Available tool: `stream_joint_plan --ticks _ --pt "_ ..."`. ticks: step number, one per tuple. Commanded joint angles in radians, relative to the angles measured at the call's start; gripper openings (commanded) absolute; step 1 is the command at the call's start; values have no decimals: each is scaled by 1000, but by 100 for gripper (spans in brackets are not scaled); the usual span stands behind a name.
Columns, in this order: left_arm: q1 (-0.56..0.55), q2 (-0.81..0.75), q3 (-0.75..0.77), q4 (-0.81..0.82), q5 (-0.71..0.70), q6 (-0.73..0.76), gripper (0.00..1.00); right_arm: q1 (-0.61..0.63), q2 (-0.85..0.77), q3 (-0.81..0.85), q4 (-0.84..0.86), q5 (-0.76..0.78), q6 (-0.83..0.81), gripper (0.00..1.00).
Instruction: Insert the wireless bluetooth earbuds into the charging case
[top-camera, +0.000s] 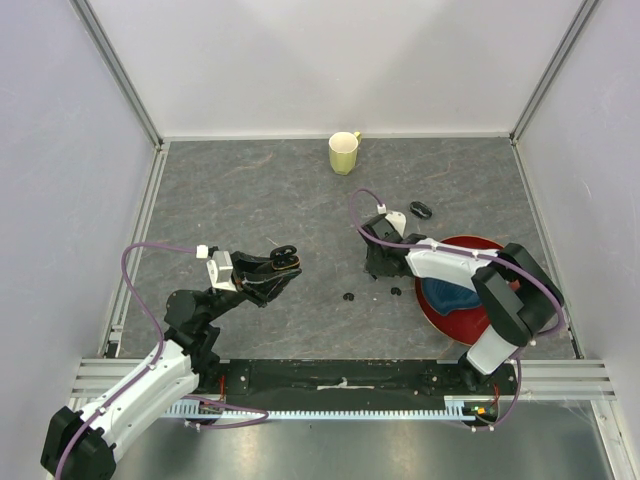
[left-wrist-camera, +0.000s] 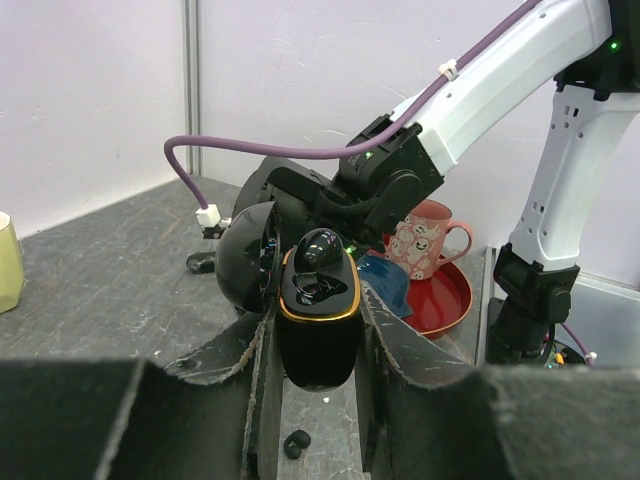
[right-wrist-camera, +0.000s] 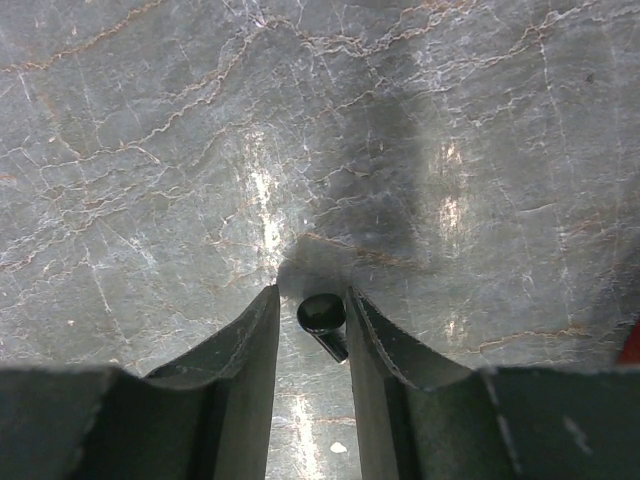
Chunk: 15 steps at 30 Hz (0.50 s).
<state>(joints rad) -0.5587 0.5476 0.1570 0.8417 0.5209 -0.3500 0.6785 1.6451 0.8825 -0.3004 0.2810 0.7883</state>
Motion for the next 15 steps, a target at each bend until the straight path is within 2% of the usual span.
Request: stream_joint_plan --ticks 1,15 --pt "0 -5 6 20 -27 28 2 0 50 -4 -58 -17 -17 39" --pt "0 -8 -4 25 -35 26 2 0 62 42 -126 1 -153 36"
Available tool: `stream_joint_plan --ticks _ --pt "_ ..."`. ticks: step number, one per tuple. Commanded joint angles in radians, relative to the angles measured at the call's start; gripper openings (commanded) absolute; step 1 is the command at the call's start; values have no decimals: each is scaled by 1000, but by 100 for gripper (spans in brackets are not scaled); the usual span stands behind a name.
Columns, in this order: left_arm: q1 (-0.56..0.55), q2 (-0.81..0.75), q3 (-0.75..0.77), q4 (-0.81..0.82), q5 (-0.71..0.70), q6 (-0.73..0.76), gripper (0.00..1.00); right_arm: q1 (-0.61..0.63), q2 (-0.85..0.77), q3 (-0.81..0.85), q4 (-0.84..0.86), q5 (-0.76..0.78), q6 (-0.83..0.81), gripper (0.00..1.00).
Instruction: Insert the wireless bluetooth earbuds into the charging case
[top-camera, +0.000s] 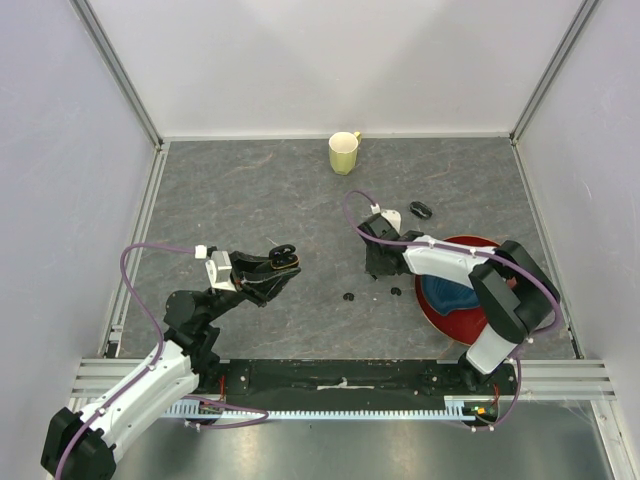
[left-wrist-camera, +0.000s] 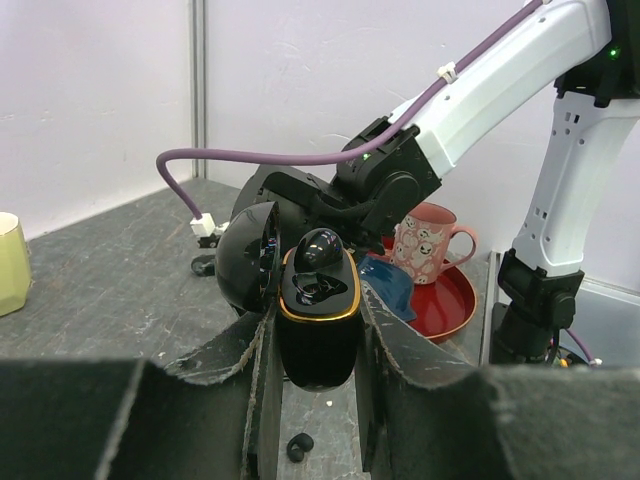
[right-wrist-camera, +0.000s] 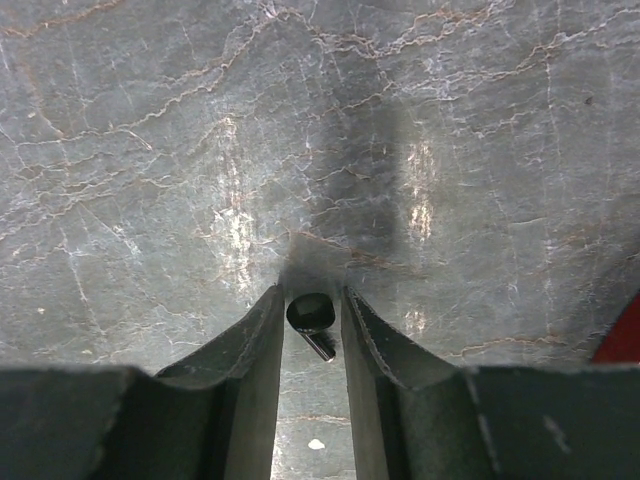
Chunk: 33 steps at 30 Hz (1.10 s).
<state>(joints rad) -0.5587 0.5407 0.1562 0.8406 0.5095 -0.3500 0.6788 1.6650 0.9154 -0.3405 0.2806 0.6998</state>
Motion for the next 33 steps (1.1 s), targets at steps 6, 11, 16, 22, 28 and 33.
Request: stream_joint_plan --ticks 6,11,16,22,28,33 --pt "0 -2 -3 26 -20 25 2 -1 65 17 -86 -17 -80 28" --pt "-1 -10 -3 18 -23 23 2 -1 55 8 -95 -1 -20 26" --pt "0 -22 -3 3 -32 26 2 -2 13 -49 -84 32 139 25" --pt "0 -28 -3 2 -35 26 2 -2 -1 -96 -42 26 282 32" --pt "0 -39 -6 -1 -37 25 2 -1 21 -107 -15 -4 303 43" --pt "0 -50 -9 -9 -40 25 2 -2 3 -107 -17 23 250 44"
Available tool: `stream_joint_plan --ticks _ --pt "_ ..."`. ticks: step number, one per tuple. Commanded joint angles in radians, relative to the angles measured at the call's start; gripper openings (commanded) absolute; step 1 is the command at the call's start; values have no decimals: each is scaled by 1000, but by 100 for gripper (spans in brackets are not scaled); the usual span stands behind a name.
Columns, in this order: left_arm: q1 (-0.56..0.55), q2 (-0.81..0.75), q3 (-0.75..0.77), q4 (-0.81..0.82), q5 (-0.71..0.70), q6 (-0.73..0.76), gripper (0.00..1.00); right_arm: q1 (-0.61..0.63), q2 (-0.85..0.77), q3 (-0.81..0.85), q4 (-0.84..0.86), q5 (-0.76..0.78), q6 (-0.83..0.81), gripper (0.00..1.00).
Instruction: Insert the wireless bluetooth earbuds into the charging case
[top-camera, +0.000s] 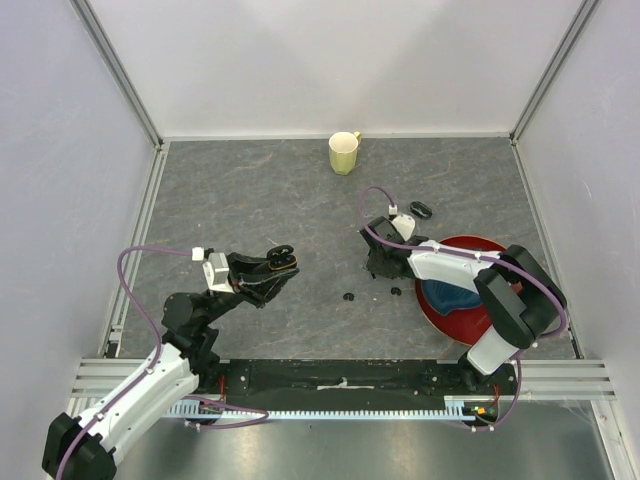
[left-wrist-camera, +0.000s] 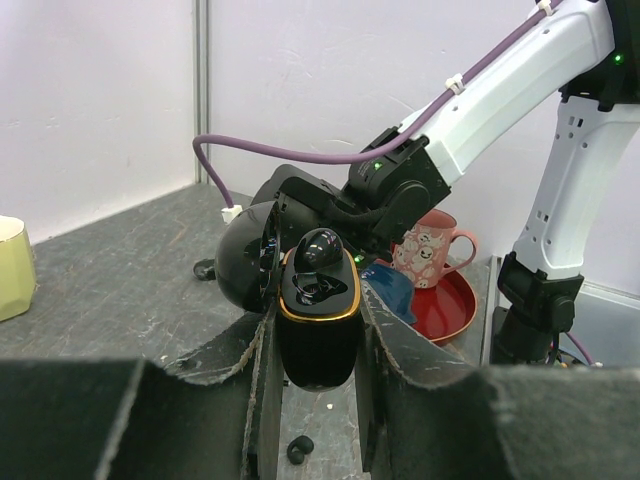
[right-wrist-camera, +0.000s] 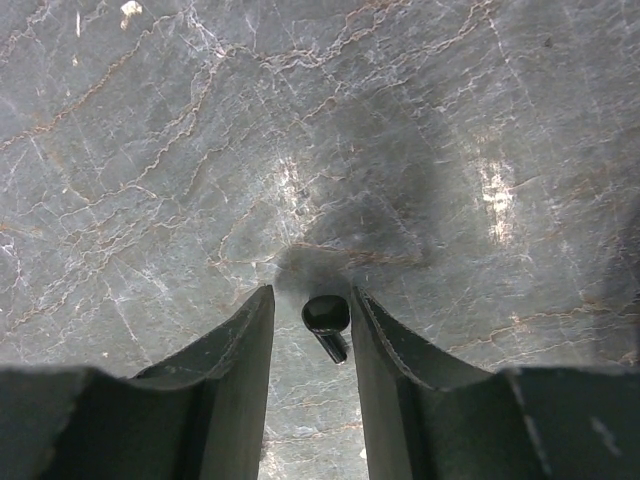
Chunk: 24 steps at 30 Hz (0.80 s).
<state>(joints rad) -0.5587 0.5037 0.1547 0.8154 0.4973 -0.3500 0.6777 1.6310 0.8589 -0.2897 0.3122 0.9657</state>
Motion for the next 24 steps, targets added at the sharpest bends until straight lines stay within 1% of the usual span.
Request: stream_joint_plan --ticks 1,3,4,8,13,24 --pt "0 -14 -7 16 -28 26 2 0 36 -47 -71 -7 -53 44" --pt "0 -13 -7 16 -29 28 2 0 32 -31 -98 14 -88 44" --pt "-1 -10 -7 18 -29 28 2 -1 33 -28 -98 16 -140 45" --pt "0 -5 -9 18 -28 28 2 0 46 6 -134 19 -215 45" --pt "-1 -2 -9 22 -23 25 2 0 55 11 -135 7 -232 44" --pt "-1 -7 -10 16 -28 26 2 2 70 26 -117 -41 -263 39"
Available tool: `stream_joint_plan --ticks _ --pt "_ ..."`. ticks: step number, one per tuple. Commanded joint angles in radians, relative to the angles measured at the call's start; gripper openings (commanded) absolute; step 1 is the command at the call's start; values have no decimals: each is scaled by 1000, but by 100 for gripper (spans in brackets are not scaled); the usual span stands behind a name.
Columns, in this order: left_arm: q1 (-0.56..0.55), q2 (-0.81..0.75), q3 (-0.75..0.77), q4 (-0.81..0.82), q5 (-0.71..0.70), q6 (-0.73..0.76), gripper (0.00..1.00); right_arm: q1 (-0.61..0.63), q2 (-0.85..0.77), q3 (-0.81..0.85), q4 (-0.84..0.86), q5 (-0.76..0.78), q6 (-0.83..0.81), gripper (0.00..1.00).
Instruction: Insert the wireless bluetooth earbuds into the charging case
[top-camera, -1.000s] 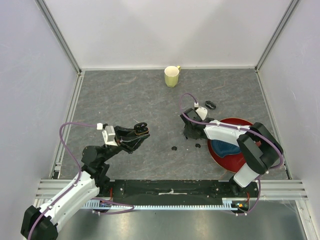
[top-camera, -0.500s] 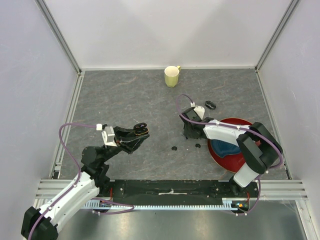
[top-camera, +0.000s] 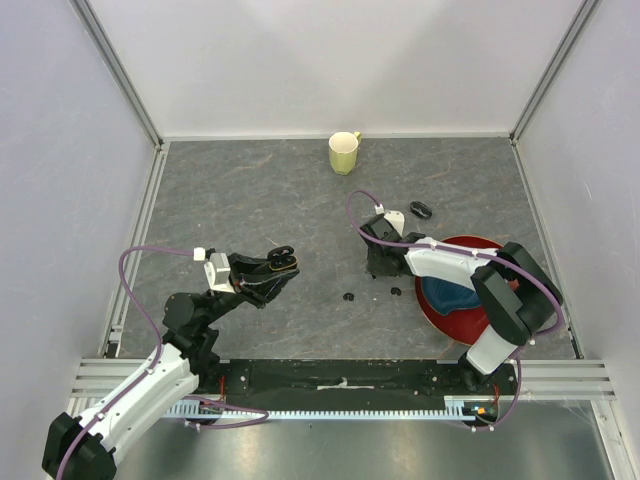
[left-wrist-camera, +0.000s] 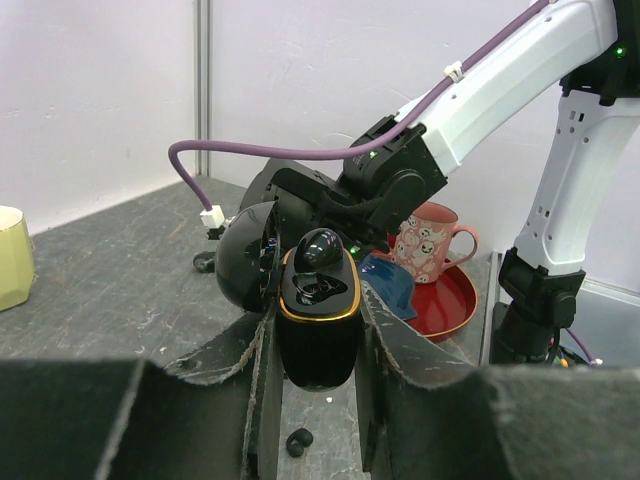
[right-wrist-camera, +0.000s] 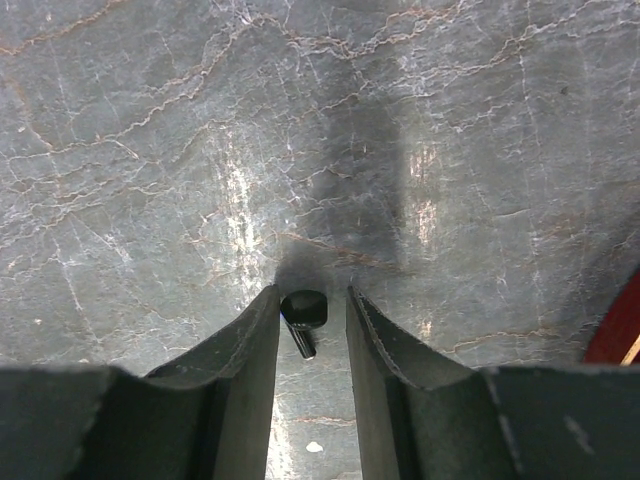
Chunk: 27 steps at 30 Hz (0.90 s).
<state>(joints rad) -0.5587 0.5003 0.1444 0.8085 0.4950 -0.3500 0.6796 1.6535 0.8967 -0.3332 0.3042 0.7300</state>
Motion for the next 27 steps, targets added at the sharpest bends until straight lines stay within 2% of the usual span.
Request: stream_joint_plan --ticks 1,13,27 --pt "0 0 -2 21 -26 26 2 0 51 -12 -73 -39 -30 39" --pt "-1 -8 -11 23 -26 25 2 34 71 -1 -76 -40 -30 38" --pt "-1 -14 -12 17 -27 28 2 46 86 -2 -79 -39 -7 31"
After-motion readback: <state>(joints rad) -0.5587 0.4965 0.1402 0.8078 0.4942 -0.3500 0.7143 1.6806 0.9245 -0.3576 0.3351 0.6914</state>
